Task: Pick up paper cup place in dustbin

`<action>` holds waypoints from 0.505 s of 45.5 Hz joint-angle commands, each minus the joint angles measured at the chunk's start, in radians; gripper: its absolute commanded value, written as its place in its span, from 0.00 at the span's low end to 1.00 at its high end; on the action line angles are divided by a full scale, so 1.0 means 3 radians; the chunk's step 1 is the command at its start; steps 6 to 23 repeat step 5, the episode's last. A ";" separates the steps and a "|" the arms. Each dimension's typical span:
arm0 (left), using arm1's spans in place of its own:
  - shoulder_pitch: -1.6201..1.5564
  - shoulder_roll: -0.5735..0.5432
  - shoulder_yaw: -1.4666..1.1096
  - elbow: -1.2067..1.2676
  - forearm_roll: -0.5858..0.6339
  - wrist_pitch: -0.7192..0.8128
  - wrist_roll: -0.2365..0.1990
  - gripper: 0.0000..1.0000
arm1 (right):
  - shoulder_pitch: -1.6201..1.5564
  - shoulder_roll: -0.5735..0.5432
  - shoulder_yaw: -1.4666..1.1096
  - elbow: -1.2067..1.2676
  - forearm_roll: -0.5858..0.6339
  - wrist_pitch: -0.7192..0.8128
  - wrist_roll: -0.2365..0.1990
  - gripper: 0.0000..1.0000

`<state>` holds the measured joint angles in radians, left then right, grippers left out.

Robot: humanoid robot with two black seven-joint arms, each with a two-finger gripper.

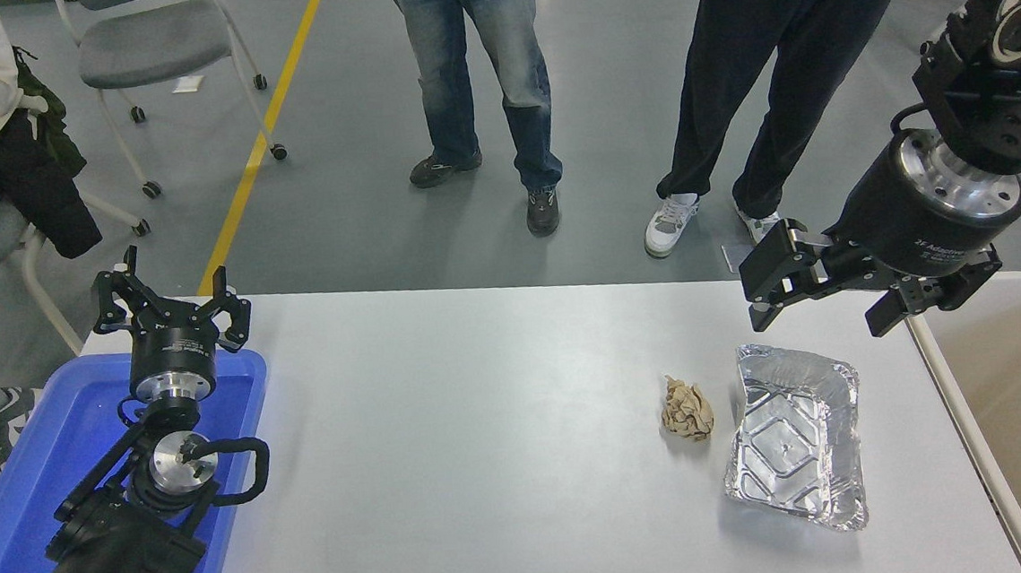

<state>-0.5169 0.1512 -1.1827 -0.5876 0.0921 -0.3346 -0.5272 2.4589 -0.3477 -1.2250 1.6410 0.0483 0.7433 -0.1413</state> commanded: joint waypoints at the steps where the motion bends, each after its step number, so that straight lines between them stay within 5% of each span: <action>1: 0.0000 0.0002 0.0000 0.0000 0.0000 0.0001 0.0003 0.99 | 0.0021 -0.0007 0.0039 0.0001 -0.0064 0.0012 0.0016 1.00; 23: 0.0000 0.0002 0.0000 0.0000 0.0000 0.0001 -0.0002 0.99 | 0.0031 -0.0002 0.0044 0.0006 -0.0105 0.0017 0.0016 1.00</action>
